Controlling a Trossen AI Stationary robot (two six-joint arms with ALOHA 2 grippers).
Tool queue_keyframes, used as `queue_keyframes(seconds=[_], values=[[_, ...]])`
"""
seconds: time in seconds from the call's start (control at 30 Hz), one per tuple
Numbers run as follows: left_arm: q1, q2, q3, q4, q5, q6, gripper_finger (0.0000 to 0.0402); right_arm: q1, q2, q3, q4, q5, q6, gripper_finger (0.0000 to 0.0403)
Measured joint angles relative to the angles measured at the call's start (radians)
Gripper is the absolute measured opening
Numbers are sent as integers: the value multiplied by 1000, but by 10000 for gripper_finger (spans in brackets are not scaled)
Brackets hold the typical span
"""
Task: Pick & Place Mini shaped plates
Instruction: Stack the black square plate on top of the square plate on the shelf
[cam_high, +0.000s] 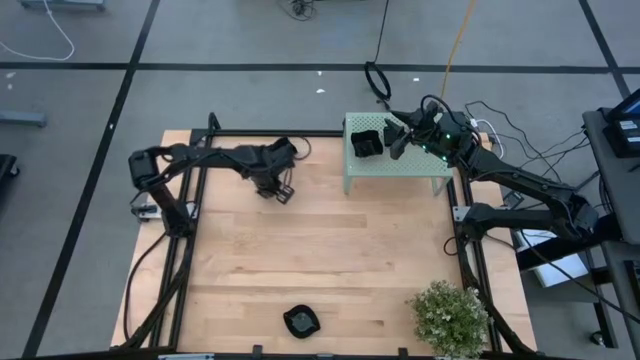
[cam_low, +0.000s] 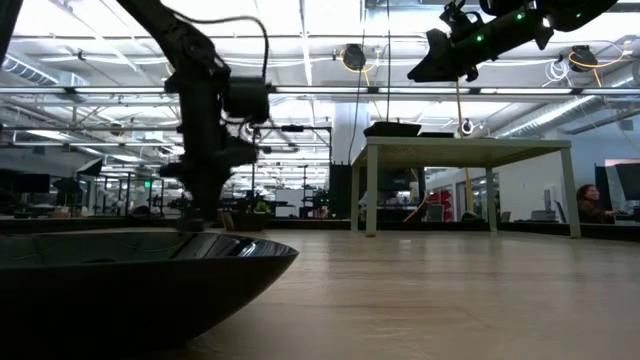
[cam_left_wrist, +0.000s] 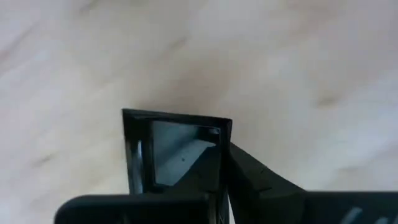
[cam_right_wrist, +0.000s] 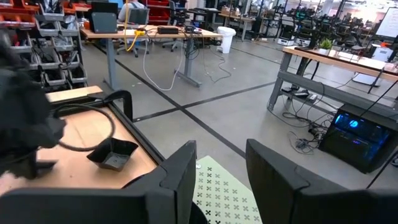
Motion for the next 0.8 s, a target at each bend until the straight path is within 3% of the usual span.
queue_keyframes(seconds=[0.23, 0.43, 0.6, 0.8], values=[[-231, -14, 0, 317, 79, 124, 12, 0, 0, 0, 1, 0, 0, 130], [-402, 28, 1, 556, -73, 510, 19, 0, 1, 0, 3, 0, 16, 130], [-413, 57, 3, 740, -66, 823, 5, 0, 8, 0, 3, 0, 95, 130], [-420, 136, 2, 823, 24, 948, 32, 9, 16, -1, 1, -2, 185, 130]])
